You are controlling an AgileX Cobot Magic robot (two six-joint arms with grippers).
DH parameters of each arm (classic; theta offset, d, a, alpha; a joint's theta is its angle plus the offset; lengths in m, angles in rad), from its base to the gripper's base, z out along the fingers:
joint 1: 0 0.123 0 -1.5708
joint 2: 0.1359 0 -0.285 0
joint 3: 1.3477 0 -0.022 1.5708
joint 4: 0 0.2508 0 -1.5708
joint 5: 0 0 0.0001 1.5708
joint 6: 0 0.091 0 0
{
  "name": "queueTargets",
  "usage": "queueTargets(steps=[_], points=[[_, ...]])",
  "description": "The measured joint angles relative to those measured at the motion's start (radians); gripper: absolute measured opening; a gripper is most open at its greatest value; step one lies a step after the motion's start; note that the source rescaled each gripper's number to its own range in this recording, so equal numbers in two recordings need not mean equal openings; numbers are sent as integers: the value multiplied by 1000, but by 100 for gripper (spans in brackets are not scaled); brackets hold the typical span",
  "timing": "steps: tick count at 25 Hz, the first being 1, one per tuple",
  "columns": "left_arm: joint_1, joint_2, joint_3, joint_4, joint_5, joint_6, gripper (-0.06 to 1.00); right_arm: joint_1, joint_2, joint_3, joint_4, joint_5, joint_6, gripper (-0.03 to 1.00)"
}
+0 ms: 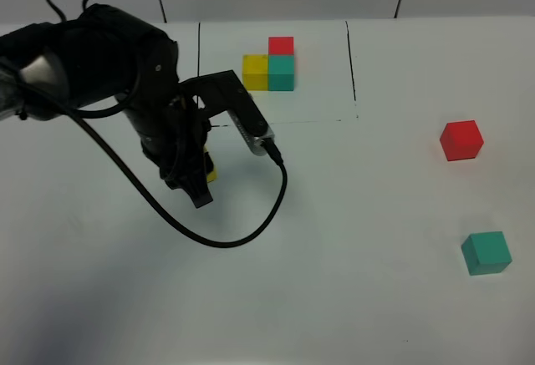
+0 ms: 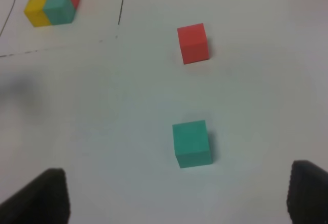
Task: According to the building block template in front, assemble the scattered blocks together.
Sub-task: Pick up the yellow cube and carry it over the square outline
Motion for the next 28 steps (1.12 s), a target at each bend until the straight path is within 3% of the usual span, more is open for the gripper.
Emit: queueTargets(steps=[6, 15, 28], points=[[-82, 154, -209, 1, 142, 76, 1, 0, 0, 0, 0, 0, 0, 72], [-197, 336, -437, 1, 216, 135, 1, 0, 0, 0, 0, 0, 0, 72], [-240, 430, -478, -16, 259, 157, 1, 0, 0, 0, 1, 0, 0, 72]])
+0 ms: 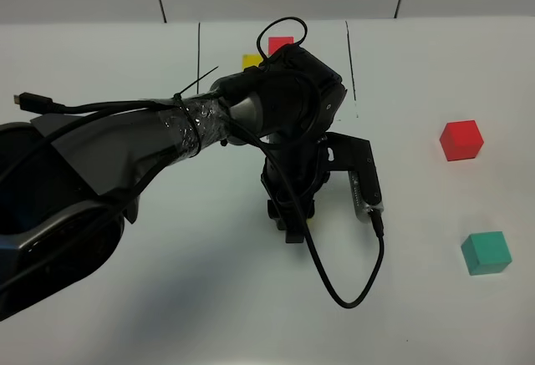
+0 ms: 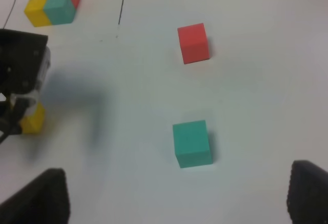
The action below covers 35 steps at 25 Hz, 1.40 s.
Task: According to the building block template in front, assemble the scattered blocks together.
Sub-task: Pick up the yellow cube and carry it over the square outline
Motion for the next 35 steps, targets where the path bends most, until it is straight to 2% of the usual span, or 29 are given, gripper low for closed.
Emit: queueTargets(steps=[8, 29, 31, 35], points=[[-1, 12, 0, -4, -22, -55, 1, 0, 0, 0, 0, 0, 0, 72], [-1, 30, 0, -4, -36, -55, 2, 0, 0, 0, 0, 0, 0, 72], [-1, 31, 0, -1, -39, -54, 10, 0, 0, 0, 0, 0, 0, 72], [-1, 34, 0, 19, -44, -49, 50, 0, 0, 0, 0, 0, 0, 72]])
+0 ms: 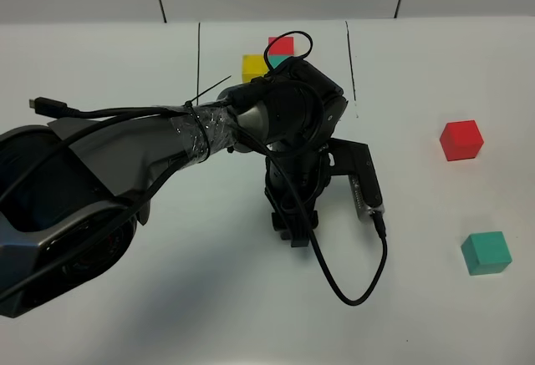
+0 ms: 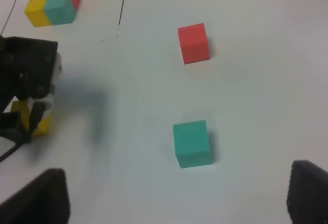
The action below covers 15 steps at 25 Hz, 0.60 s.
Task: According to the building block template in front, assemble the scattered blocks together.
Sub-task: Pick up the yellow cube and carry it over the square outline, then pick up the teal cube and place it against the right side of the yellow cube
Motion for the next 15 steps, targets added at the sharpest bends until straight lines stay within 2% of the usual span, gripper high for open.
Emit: queueTargets(steps=[3, 5, 9, 15], points=[[0, 2, 0, 11, 0, 0, 73, 0, 0, 0, 0, 0, 0, 72], [0, 3, 0, 32, 0, 0, 78, 0, 0, 0, 0, 0, 0, 72], [0, 3, 0, 74, 5, 0, 80, 0, 0, 0, 1, 0, 0, 72], [0, 3, -21, 52, 75, -3, 81, 0, 0, 0, 1, 0, 0, 72]])
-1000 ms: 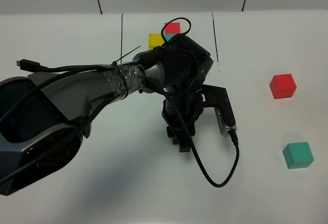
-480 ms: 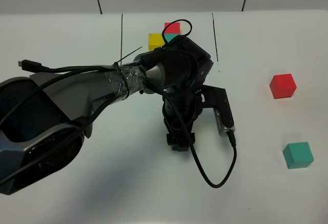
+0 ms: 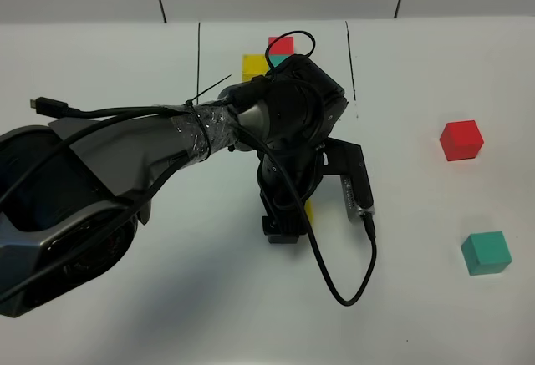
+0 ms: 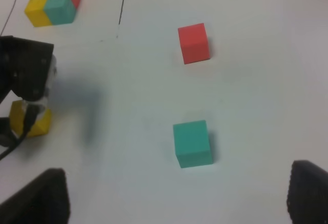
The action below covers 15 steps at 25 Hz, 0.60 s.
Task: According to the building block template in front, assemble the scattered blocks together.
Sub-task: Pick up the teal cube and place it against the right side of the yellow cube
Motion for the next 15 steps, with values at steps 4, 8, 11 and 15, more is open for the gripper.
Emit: queueTargets(steps=[4, 8, 11, 15], points=[[0, -5, -20, -43, 50, -2, 81, 0, 0, 0, 0, 0, 0, 72], [0, -32, -22, -53, 50, -12, 81, 0, 0, 0, 0, 0, 0, 72], [0, -77, -22, -54, 50, -34, 81, 0, 0, 0, 0, 0, 0, 72], [5, -159, -22, -60, 50, -89, 81, 0, 0, 0, 0, 0, 0, 72]])
